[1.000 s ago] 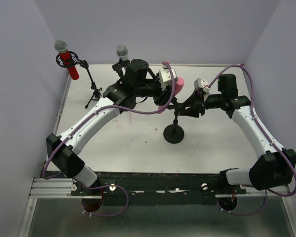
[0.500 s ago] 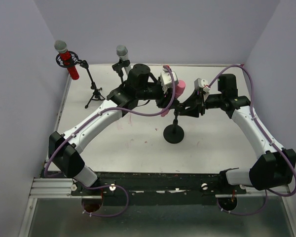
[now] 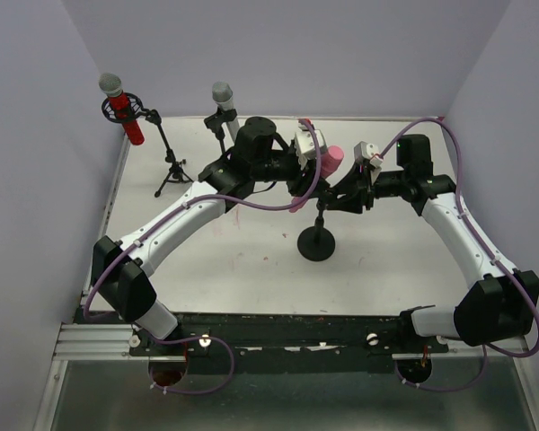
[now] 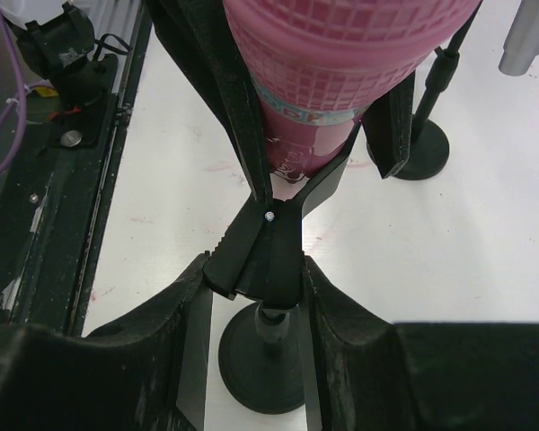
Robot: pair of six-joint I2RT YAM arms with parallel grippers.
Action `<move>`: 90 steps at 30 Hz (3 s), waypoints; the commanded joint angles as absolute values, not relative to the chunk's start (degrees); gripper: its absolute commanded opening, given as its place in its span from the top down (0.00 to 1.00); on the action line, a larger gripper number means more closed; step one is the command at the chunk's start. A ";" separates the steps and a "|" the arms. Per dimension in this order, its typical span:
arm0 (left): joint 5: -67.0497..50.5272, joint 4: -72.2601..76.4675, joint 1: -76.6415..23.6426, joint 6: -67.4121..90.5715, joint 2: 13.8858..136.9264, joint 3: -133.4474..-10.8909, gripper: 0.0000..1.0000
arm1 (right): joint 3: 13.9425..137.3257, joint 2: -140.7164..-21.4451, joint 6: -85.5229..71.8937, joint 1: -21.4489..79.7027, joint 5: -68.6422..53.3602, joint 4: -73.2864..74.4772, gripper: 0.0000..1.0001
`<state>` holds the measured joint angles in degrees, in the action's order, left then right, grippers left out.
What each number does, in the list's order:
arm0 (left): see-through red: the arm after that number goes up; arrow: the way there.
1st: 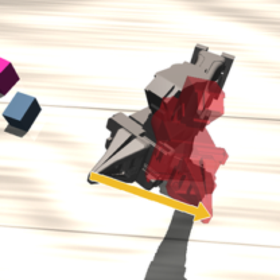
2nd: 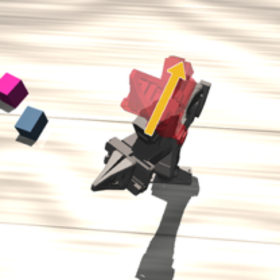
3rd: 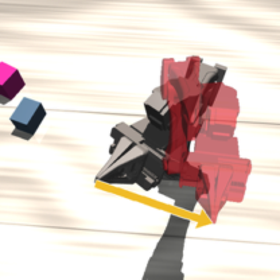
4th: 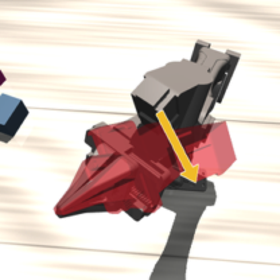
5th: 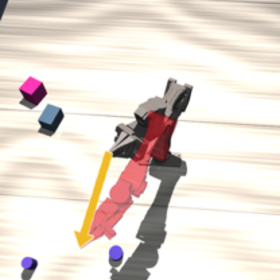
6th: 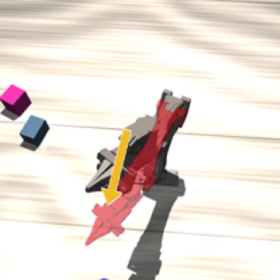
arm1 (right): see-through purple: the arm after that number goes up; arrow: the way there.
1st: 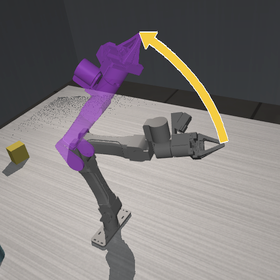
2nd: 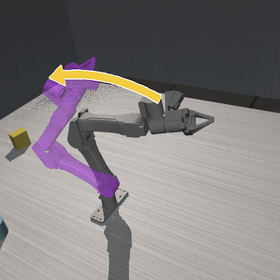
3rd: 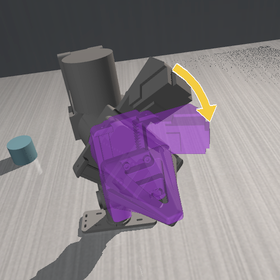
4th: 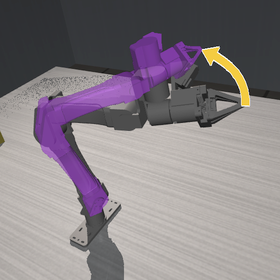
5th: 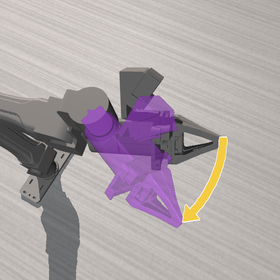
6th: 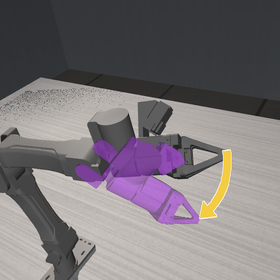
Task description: Attach the microphones to the stand
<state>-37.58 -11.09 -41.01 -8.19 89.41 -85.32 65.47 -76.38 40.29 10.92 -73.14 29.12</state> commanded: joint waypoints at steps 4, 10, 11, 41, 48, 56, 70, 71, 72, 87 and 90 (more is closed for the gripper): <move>-37.88 -7.12 -41.92 -6.16 88.86 -83.85 1.00 | 64.07 -76.82 38.50 11.69 -75.67 28.74 0.45; -37.53 -7.29 -41.84 -5.01 88.77 -84.20 0.94 | 64.07 -76.90 38.32 11.69 -75.32 28.74 0.29; -37.36 -7.29 -41.92 -4.84 88.68 -84.20 0.88 | 64.07 -76.90 38.23 11.69 -75.24 28.65 0.27; -19.70 -3.95 -36.66 -6.76 52.76 -54.25 0.01 | 61.18 -76.55 42.79 7.74 -75.06 28.91 0.00; -9.24 -4.14 -35.25 -12.12 34.92 -38.52 0.01 | 57.93 -77.78 50.44 4.22 -77.86 30.94 0.00; -6.33 -2.72 -34.72 -12.74 25.32 -31.73 0.01 | 54.32 -82.52 62.77 3.52 -80.69 34.64 0.00; -8.09 -2.90 -34.54 -11.86 25.05 -31.90 0.01 | 45.88 -83.58 32.35 8.52 -76.55 0.62 0.23; -7.82 -2.81 -34.54 -11.78 25.14 -31.90 0.01 | 45.97 -83.93 31.73 8.87 -76.29 -1.30 0.25; -7.74 -2.81 -34.54 -11.69 25.05 -31.82 0.01 | 45.88 -84.11 31.38 9.31 -75.94 -1.93 0.27; -5.01 -1.85 -33.57 -12.04 24.00 -31.29 0.01 | 49.04 -87.36 23.75 15.11 -74.45 -10.61 0.90; -4.22 -1.32 -33.40 -12.04 23.82 -30.85 0.01 | 50.62 -88.85 15.93 16.17 -74.27 -19.57 0.94</move>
<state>-6.63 -2.96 -33.82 -11.79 24.73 -31.70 47.68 -87.11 25.71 14.55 -74.26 -8.80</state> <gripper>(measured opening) 0.988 0.209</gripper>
